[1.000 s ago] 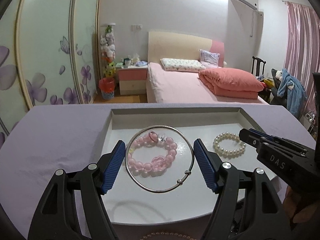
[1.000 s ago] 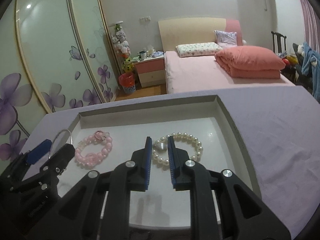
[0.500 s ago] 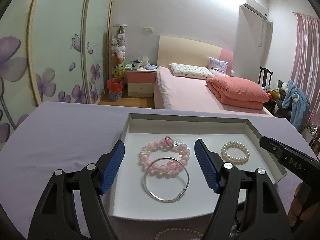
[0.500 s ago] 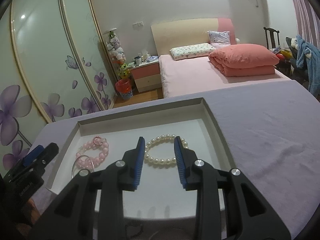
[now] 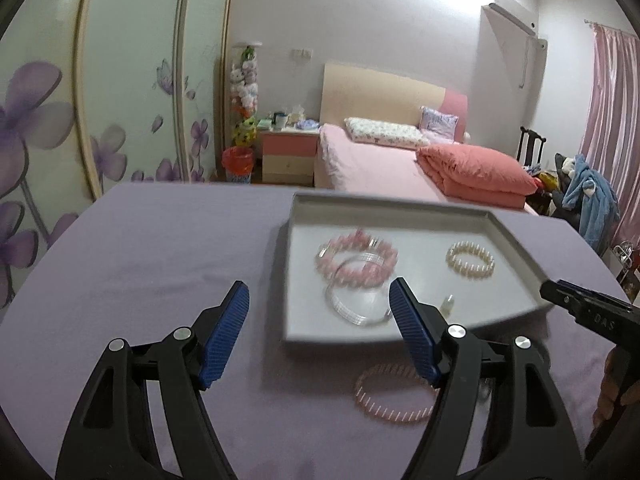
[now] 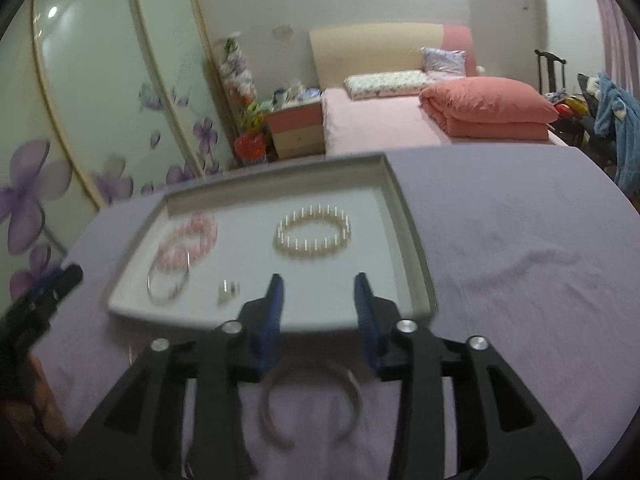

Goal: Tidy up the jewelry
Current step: 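Lower bangle into tray, open left tool while right tool releases pearl pendant, then withdraw both open tools from the tray back over the table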

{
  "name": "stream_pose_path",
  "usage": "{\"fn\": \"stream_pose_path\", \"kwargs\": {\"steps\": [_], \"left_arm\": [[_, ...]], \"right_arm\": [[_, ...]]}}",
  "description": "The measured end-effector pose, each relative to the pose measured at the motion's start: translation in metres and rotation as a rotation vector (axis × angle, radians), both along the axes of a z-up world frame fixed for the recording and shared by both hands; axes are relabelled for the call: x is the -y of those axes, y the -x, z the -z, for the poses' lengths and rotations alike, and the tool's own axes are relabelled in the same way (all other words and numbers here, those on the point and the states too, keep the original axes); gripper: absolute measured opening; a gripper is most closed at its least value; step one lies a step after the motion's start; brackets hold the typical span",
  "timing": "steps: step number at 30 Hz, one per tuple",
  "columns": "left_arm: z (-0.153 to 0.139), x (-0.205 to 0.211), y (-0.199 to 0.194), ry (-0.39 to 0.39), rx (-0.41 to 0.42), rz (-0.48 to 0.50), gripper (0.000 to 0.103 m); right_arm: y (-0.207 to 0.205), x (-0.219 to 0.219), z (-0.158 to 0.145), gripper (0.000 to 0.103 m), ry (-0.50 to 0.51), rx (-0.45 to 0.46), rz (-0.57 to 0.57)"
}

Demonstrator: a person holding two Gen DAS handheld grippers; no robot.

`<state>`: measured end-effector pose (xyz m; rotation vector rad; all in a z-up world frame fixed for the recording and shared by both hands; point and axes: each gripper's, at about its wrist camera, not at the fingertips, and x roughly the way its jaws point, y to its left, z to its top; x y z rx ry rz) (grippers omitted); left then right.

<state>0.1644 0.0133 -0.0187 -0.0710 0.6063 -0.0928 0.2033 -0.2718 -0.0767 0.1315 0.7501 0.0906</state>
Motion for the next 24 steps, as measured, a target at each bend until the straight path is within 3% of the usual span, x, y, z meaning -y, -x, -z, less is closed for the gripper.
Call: {"fn": "stream_pose_path", "kwargs": {"steps": [3,10,24], "left_arm": [[0.007,-0.009,0.008,0.017,-0.039,-0.011,0.076],[0.016,-0.022,0.018,0.018,-0.087,-0.024,0.077],[0.027,-0.01,0.027,0.0,-0.13,0.036,0.078]], "right_arm": [[0.014,0.0,0.011,0.048,0.02,-0.044,-0.035],[0.036,-0.012,0.031,0.075,0.06,-0.11,-0.112],[0.014,-0.031,0.043,0.077,0.171,-0.162,-0.095]]}}
